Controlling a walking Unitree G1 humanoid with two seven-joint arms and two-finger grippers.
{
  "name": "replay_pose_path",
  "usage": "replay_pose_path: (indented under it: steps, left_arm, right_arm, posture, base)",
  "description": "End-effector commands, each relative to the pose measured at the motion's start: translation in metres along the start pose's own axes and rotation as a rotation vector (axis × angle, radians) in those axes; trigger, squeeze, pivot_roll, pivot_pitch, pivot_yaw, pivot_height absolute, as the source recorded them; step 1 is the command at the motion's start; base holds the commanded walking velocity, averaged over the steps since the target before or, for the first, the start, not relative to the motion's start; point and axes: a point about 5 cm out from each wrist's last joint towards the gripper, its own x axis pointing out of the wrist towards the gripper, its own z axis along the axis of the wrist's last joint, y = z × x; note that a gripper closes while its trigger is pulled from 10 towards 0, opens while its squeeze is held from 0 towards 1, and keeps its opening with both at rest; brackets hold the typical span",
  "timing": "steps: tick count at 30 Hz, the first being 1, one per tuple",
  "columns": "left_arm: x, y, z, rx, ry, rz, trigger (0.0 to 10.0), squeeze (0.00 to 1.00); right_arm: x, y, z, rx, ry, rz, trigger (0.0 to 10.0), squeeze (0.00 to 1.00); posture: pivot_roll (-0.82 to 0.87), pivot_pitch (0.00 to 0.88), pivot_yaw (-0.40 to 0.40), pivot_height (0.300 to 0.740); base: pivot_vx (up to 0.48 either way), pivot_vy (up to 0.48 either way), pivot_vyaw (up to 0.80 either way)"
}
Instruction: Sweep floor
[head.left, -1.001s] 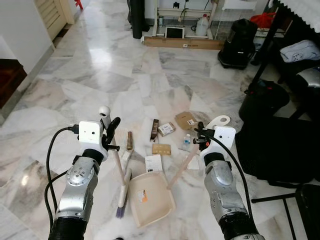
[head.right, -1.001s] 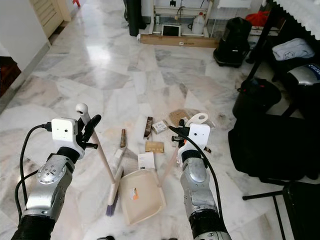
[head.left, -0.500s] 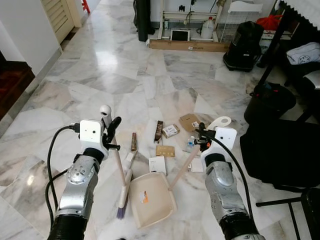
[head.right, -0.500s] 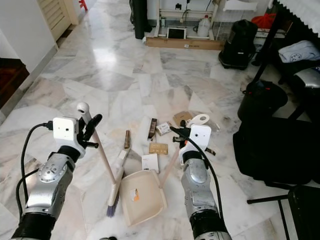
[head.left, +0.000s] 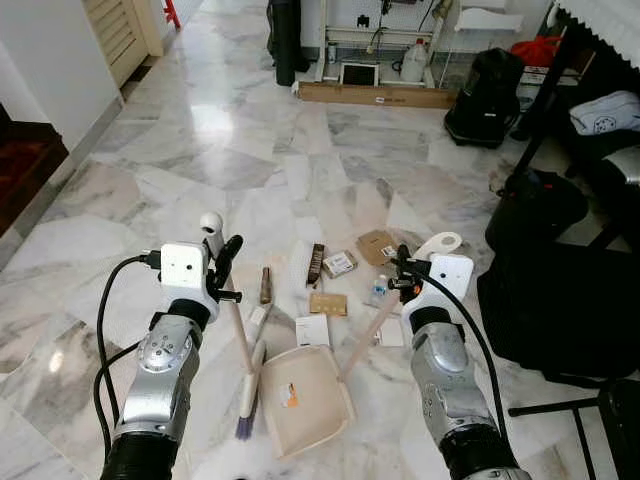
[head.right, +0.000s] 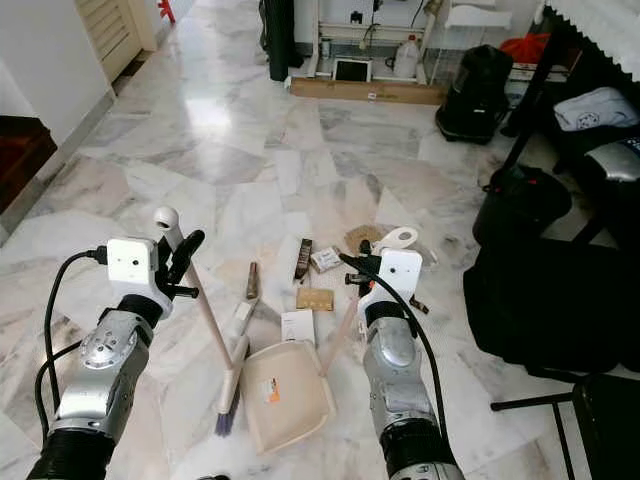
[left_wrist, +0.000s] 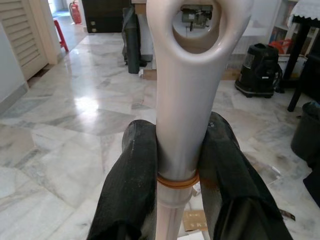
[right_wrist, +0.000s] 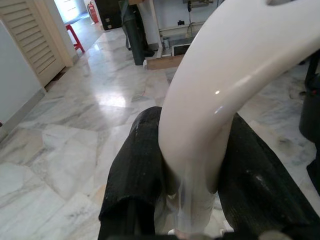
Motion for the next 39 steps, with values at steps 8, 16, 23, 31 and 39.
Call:
replay_pose_path:
  steps: [8, 16, 23, 31, 39]
  left_arm:
    - [-0.0016, -0.0013, 0.0029, -0.012, -0.028, 0.015, 10.0, 0.00]
    - [-0.0021, 0.0005, 0.0053, -0.010, -0.038, 0.032, 10.0, 0.00]
    - [-0.0027, 0.0019, 0.0050, 0.002, -0.038, 0.050, 10.0, 0.00]
    - [-0.0027, 0.0024, 0.0051, -0.006, -0.041, 0.062, 10.0, 0.00]
    - [-0.0024, 0.0013, 0.0052, -0.014, -0.045, 0.065, 10.0, 0.00]
  right_arm:
    - [0.0013, 0.0010, 0.0135, 0.023, -0.067, 0.008, 10.0, 0.00]
    - [0.0006, 0.0006, 0.0131, 0.021, -0.064, 0.011, 10.0, 0.00]
    - [0.0006, 0.0003, 0.0130, 0.018, -0.060, 0.013, 10.0, 0.00]
    - [0.0009, -0.0001, 0.0134, 0.017, -0.059, 0.017, 10.0, 0.00]
    - [0.0014, -0.0002, 0.0142, 0.015, -0.059, 0.020, 10.0, 0.00]
  posture:
    - [0.01, 0.093, -0.039, 0.740]
    - [0.01, 0.105, -0.044, 0.740]
    - [0.01, 0.112, -0.051, 0.740]
    - [0.01, 0.116, -0.057, 0.740]
    - [0.01, 0.118, -0.064, 0.740]
  base:
    - [0.000, 0.000, 0.00]
    - [0.000, 0.000, 0.00]
    - [0.000, -0.132, 0.00]
    - [0.000, -0.244, 0.00]
    - [0.000, 0.000, 0.00]
